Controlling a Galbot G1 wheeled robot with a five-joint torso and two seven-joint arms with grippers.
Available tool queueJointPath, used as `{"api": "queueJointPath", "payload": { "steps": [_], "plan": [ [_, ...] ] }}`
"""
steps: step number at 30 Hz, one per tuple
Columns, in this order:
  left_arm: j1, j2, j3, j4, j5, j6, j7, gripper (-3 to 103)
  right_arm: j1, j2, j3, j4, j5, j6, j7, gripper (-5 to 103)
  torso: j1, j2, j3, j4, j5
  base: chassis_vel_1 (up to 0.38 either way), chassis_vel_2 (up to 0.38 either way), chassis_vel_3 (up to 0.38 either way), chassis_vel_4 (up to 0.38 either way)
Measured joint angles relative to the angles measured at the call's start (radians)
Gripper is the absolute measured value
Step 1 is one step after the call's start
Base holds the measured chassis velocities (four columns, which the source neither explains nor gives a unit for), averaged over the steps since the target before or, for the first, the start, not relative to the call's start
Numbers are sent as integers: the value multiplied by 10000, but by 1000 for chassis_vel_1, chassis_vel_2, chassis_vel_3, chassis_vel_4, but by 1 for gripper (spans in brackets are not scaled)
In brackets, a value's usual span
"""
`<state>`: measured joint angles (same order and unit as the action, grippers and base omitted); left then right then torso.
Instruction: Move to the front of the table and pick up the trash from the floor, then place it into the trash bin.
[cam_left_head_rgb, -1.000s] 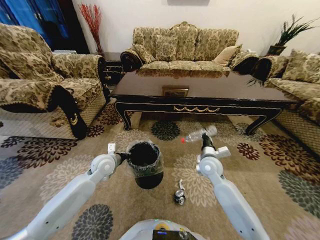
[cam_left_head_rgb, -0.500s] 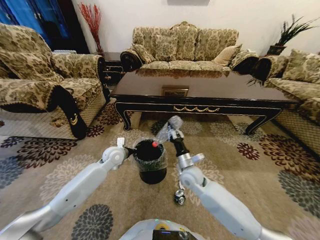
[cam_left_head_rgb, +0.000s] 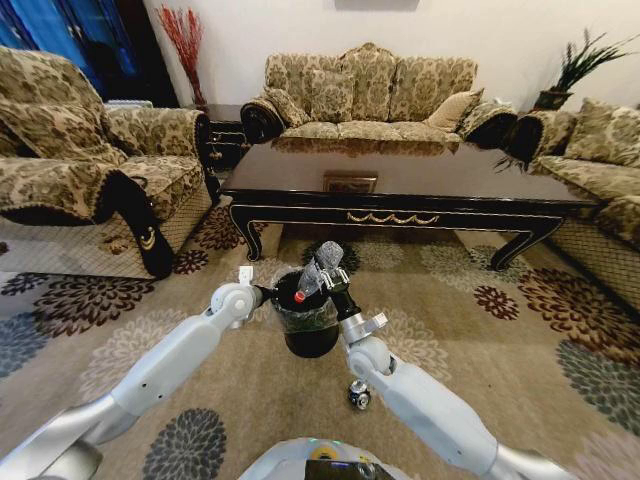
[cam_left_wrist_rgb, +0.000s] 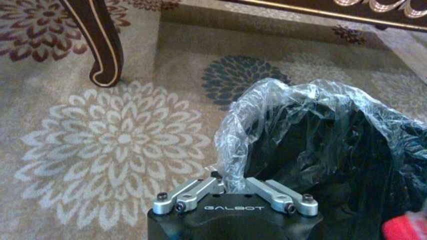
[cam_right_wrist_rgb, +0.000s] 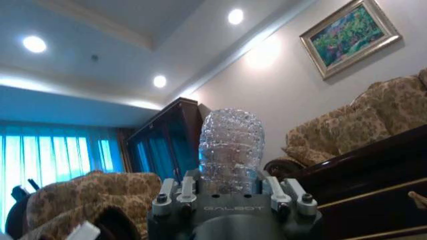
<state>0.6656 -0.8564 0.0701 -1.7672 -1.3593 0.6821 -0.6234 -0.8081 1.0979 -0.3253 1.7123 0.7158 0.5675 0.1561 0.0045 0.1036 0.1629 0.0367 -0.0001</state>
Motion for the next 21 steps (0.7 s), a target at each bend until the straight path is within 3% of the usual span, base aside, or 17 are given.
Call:
{"api": "queueJointPath", "payload": {
  "steps": [2, 3, 5, 8, 13, 15, 21],
  "plan": [
    [-21, 32, -2, -30, -26, 0, 0, 3, -22, -7, 17, -64, -77, 22, -10, 50, 0, 0, 0, 0, 1, 0, 0, 0, 0],
    [-42, 83, -10, -76, -63, 0, 0, 3, -53, -44, 53, -122, -168, 47, -42, 61, 0, 0, 0, 0, 1, 0, 0, 0, 0],
    [-53, 126, -28, -117, -90, 0, 0, 3, -82, -85, 86, -141, -206, 59, -68, 61, 0, 0, 0, 0, 1, 0, 0, 0, 0],
    [-53, 253, -157, -274, -166, 1, -10, 3, -180, -249, 199, -137, -262, 71, -107, 78, 0, 0, 0, 0, 1, 0, 0, 0, 0],
    [85, 336, -340, -460, -185, 5, -27, 3, -324, -292, 383, -113, -288, 79, -120, 93, 0, 0, 0, 0, 0, 0, 0, 0, 0],
    [186, 432, -550, -608, -191, 15, -35, 3, -470, -233, 769, -66, -52, -141, 209, 99, 0, 0, 0, 0, 0, 0, 0, 0, 0],
    [292, 969, -1322, -891, -363, 63, -80, 3, -751, -447, 1775, -45, 955, -1201, 1535, 100, 0, 0, 0, 0, 1, 0, 0, 0, 0]
  ]
}}
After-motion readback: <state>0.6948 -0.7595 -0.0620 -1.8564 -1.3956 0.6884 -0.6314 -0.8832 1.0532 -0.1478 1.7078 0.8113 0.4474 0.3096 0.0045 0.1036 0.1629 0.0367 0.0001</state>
